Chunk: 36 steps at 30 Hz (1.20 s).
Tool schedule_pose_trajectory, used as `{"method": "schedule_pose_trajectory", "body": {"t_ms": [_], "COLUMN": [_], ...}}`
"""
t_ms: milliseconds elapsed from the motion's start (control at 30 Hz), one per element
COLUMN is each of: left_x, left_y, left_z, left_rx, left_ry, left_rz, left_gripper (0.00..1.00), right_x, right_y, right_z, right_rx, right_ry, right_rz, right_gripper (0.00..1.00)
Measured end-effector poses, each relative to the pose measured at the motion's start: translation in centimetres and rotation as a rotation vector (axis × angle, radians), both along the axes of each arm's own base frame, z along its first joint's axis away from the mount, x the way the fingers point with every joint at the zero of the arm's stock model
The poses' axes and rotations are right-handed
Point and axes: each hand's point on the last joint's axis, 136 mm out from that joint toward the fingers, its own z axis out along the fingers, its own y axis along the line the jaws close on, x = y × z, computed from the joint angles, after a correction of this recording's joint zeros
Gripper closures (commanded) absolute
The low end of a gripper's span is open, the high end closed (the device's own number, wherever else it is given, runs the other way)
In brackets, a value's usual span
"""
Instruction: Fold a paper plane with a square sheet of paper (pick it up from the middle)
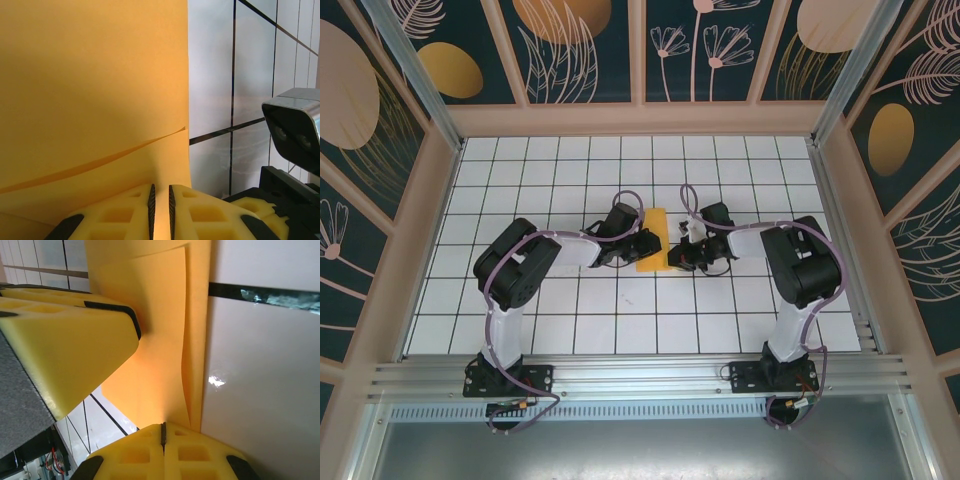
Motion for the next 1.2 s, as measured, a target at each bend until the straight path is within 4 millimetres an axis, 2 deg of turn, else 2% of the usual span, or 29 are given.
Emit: {"method": "schedule_pose_trajectory", "body": {"t_ms": [333,500,967,1067,1200], "left_x": [0.0,0.0,0.0,0.0,0.1], "left_y": [0.0,0.0,0.0,0.0,-0.1], "left_z": [0.0,0.0,0.0,0.0,0.3], "left_rx": [0.002,0.003,0.005,0.006,0.006], "left_ry": [0.002,0.003,0.005,0.003,0.002], "left_rz": [0.0,0.0,-0.001,-0.003,-0.007], "left_gripper": [0.81,0.81,0.81,0.81,0.78], "right_x": [-0.5,-0.6,-0.6,-0.6,-0.8], "right_y": [-0.4,-0.5,-0.7,-0.7,-1.0], "right_z": [0.8,-0.1,-0.3,-0.2,0.4], "right_rx": [-0.038,-0.068,-0.059,-0.044,-0.049], "right_ry": [-0.009,0.002,0.0,-0.008,-0.028], "right_rz": [-0.001,-0.002,-0.001,0.0,-0.009], "right_gripper": [0.98,0.99,1.0,0.97,0.87]}}
